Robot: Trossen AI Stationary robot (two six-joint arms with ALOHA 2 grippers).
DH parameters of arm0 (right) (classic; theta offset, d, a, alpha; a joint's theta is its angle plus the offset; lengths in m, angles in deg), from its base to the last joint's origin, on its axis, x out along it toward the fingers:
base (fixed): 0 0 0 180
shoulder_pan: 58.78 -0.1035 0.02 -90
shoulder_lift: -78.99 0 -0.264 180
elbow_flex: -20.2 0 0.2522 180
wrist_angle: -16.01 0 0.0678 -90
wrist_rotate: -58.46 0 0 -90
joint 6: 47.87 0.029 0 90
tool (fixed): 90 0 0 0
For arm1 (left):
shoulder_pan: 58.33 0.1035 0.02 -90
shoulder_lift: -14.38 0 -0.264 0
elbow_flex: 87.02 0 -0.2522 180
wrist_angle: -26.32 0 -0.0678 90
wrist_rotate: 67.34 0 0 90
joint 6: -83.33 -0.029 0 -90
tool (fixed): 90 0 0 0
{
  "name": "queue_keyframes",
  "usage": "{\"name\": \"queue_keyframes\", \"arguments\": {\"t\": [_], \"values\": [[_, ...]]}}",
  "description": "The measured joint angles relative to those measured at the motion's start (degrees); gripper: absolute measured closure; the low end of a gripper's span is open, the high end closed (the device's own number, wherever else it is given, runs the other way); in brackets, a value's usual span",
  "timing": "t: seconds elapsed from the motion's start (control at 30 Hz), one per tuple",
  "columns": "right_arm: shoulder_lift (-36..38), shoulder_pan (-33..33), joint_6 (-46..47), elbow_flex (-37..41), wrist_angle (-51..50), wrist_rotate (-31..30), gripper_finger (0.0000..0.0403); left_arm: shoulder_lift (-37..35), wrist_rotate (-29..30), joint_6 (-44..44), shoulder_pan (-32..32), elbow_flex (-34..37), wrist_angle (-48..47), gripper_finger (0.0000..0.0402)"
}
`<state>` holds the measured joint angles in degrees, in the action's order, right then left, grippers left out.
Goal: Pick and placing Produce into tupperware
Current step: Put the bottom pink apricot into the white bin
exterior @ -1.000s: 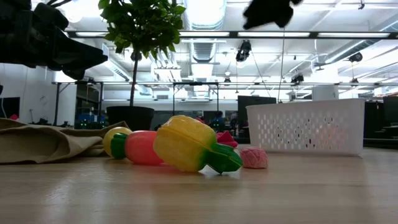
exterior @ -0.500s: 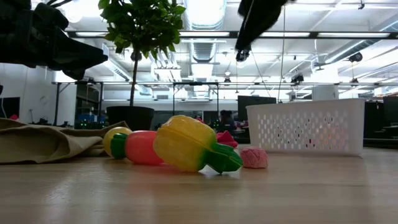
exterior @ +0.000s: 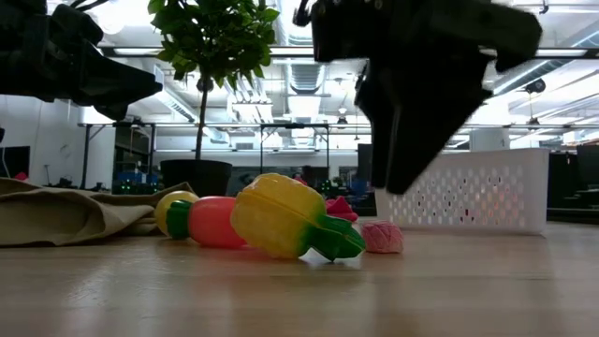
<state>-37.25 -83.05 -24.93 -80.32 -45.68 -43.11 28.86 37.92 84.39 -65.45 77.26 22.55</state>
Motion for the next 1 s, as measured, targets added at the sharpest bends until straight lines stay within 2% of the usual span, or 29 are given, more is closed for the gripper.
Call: {"name": "queue_keyframes", "arguments": {"t": [0.43,1.0], "values": [[-2.02,-0.23,0.17,0.54,6.61,0.06,0.0155,0.11,0.00,0.00,0.01,0.00,-0.01,0.0281],[-2.06,-0.36,3.06,3.78,9.59,1.10,0.0159,0.11,0.00,-0.02,0.00,0.00,-0.02,0.0281]]}}
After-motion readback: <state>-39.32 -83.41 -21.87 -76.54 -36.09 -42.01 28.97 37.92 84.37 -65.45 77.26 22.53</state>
